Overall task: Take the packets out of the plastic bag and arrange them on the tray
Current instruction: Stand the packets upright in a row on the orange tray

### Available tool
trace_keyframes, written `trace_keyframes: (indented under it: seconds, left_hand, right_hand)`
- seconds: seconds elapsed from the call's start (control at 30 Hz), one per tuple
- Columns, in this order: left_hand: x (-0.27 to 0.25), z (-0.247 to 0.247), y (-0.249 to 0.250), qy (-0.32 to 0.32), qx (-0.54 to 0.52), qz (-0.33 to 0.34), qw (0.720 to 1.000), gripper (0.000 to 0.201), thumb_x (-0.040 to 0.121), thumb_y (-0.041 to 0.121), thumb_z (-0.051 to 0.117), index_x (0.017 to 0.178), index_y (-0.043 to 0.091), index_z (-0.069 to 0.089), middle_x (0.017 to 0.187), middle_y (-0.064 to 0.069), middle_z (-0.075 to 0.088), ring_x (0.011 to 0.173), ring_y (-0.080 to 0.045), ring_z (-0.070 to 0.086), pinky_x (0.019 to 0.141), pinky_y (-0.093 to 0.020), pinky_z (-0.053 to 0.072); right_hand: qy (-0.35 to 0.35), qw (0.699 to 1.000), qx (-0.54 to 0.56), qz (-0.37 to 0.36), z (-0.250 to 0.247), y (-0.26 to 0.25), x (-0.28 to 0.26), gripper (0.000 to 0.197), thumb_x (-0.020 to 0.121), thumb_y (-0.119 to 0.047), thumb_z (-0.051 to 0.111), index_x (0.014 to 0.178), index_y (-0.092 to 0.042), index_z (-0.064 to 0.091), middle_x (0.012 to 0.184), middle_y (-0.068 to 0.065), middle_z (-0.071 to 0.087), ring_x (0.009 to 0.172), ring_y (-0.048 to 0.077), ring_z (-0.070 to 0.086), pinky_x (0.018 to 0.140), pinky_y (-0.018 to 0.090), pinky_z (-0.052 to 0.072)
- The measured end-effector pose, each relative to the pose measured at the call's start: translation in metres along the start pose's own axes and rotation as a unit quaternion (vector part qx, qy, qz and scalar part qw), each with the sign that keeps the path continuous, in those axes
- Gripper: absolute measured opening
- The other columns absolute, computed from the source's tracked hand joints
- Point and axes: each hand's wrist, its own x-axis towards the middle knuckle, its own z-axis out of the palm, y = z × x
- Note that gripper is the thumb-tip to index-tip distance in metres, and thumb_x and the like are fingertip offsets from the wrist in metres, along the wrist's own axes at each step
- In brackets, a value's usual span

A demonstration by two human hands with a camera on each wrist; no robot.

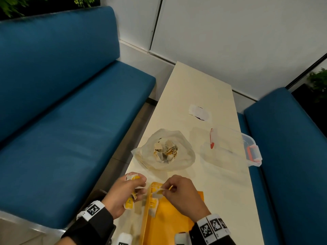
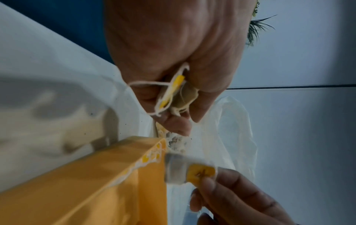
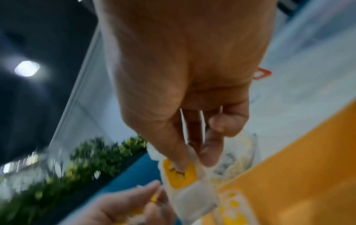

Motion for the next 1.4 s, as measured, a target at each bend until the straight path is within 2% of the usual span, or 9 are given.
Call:
trace_keyframes:
  seconds: [0.1, 0.2, 0.3, 0.47, 0.73, 0.93, 1.17, 1.27, 1.4]
  left_hand:
    - [-0.001, -0.002, 0.003, -0.035, 0.077, 0.037, 0.996, 0.013, 0.090, 0.003, 0.073, 0.100, 0.010, 0.077, 0.089, -0.016, 0.068, 0.066, -0.019, 0.062, 0.050, -0.028, 0.048]
    - [-0.005, 0.000, 0.005, -0.079, 0.151, 0.069, 0.983, 0.026, 0.087, 0.000, 0.075, 0.104, 0.020, 0.079, 0.096, -0.006, 0.076, 0.065, -0.015, 0.060, 0.052, -0.026, 0.045]
    - [-0.009, 0.006, 0.004, -0.119, 0.222, 0.080, 0.964, 0.028, 0.084, 0.004, 0.079, 0.107, 0.021, 0.078, 0.082, 0.001, 0.074, 0.063, -0.009, 0.061, 0.052, -0.023, 0.045]
    - [-0.006, 0.010, -0.002, -0.105, 0.260, 0.095, 0.955, 0.004, 0.086, 0.012, 0.080, 0.087, 0.013, 0.076, 0.063, -0.003, 0.063, 0.055, -0.014, 0.056, 0.050, -0.026, 0.041]
    - [-0.004, 0.010, -0.004, -0.086, 0.255, 0.095, 0.958, 0.007, 0.089, 0.019, 0.077, 0.087, 0.015, 0.074, 0.061, 0.003, 0.061, 0.055, -0.010, 0.053, 0.050, -0.026, 0.041]
    - [0.003, 0.001, -0.012, -0.011, 0.221, 0.077, 0.972, 0.010, 0.092, 0.018, 0.074, 0.095, 0.008, 0.074, 0.065, -0.002, 0.059, 0.051, -0.011, 0.048, 0.046, -0.024, 0.036]
    - [0.004, -0.001, -0.027, 0.026, 0.281, 0.071, 0.957, 0.020, 0.079, 0.023, 0.087, 0.095, 0.020, 0.075, 0.062, 0.004, 0.060, 0.047, -0.010, 0.049, 0.042, -0.021, 0.037]
    - [0.003, -0.001, -0.033, 0.025, 0.336, 0.083, 0.938, 0.027, 0.077, 0.022, 0.088, 0.100, 0.024, 0.074, 0.072, 0.007, 0.065, 0.052, -0.002, 0.055, 0.046, -0.013, 0.039]
    - [0.003, -0.001, -0.036, 0.029, 0.333, 0.079, 0.939, 0.023, 0.079, 0.021, 0.086, 0.099, 0.025, 0.074, 0.069, 0.009, 0.063, 0.054, -0.003, 0.054, 0.046, -0.014, 0.038]
  right_hand:
    - [-0.002, 1.000, 0.020, 0.024, -0.005, 0.004, 0.001, 0.010, 0.084, -0.017, 0.070, 0.078, -0.025, 0.071, 0.074, -0.008, 0.064, 0.065, -0.001, 0.056, 0.061, 0.013, 0.045]
    - [-0.007, 0.998, 0.062, 0.031, -0.007, 0.004, 0.002, 0.008, 0.081, -0.014, 0.071, 0.078, -0.021, 0.074, 0.072, 0.001, 0.070, 0.060, 0.000, 0.055, 0.059, 0.018, 0.047]
    - [-0.030, 0.993, 0.105, 0.033, -0.004, 0.004, 0.001, 0.007, 0.082, -0.014, 0.072, 0.079, -0.019, 0.075, 0.069, -0.001, 0.069, 0.060, 0.000, 0.056, 0.061, 0.022, 0.048]
    - [-0.003, 0.976, 0.213, 0.036, 0.002, 0.003, 0.001, 0.004, 0.084, -0.008, 0.072, 0.085, -0.011, 0.075, 0.068, 0.005, 0.069, 0.059, 0.009, 0.059, 0.059, 0.024, 0.050]
    - [0.000, 0.943, 0.323, 0.077, 0.012, 0.008, -0.004, 0.005, 0.089, -0.007, 0.070, 0.090, -0.003, 0.073, 0.061, 0.009, 0.063, 0.051, 0.013, 0.048, 0.049, 0.024, 0.037]
    - [-0.017, 0.949, 0.291, 0.123, 0.019, 0.027, -0.006, 0.006, 0.088, -0.007, 0.072, 0.083, -0.007, 0.071, 0.062, 0.014, 0.068, 0.057, 0.025, 0.053, 0.048, 0.026, 0.038]
    - [-0.121, 0.942, 0.239, 0.202, 0.057, 0.045, -0.014, 0.013, 0.084, -0.002, 0.072, 0.077, -0.010, 0.065, 0.056, 0.006, 0.066, 0.042, 0.012, 0.060, 0.039, 0.022, 0.039]
    - [-0.121, 0.946, 0.211, 0.216, 0.070, 0.047, -0.009, 0.013, 0.081, -0.002, 0.072, 0.076, -0.010, 0.063, 0.059, 0.007, 0.066, 0.046, 0.015, 0.062, 0.040, 0.024, 0.041]
    - [-0.091, 0.957, 0.161, 0.225, 0.080, 0.043, -0.004, 0.012, 0.078, -0.004, 0.070, 0.077, -0.011, 0.061, 0.058, 0.010, 0.068, 0.042, 0.015, 0.060, 0.041, 0.025, 0.045]
